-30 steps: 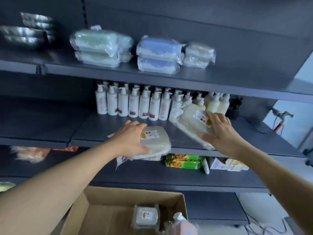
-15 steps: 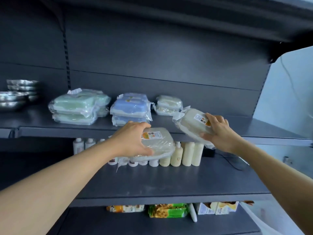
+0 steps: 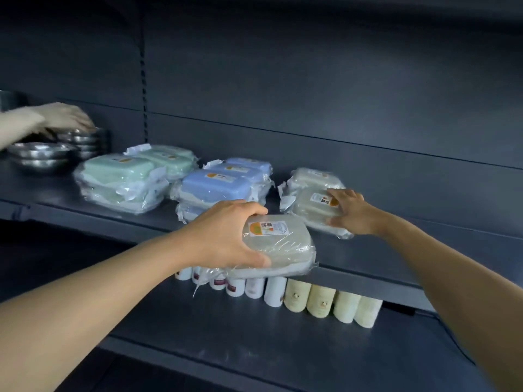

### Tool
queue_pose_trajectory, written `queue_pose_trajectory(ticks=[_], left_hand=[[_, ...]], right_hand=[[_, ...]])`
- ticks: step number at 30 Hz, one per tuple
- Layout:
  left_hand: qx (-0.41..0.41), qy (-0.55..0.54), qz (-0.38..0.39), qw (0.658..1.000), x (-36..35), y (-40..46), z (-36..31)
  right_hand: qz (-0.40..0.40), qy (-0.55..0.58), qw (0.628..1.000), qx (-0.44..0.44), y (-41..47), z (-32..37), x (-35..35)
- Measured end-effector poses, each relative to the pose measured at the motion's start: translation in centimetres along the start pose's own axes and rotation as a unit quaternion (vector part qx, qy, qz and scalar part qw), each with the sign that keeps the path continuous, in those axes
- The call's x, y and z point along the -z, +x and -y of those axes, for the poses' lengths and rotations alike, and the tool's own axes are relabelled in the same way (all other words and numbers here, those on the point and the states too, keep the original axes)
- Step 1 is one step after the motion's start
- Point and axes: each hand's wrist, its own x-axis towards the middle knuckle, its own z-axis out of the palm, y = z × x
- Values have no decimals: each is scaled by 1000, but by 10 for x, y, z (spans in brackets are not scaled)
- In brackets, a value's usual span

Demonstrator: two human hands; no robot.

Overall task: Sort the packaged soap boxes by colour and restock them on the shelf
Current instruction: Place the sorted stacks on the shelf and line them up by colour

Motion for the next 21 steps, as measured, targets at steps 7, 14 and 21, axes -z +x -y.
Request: queue_pose_trajectory(ticks=[7, 14, 21], left_hand=[[15, 28, 12, 999, -9, 26, -27], [-17, 21, 18, 999, -7, 86, -63], [-37, 50, 72, 995, -13, 178, -67]], right_hand=[[3, 40, 997, 60, 36, -31, -17], [-135, 74, 986, 64, 9, -72, 10], [-105, 58, 993, 23, -9, -110, 18]])
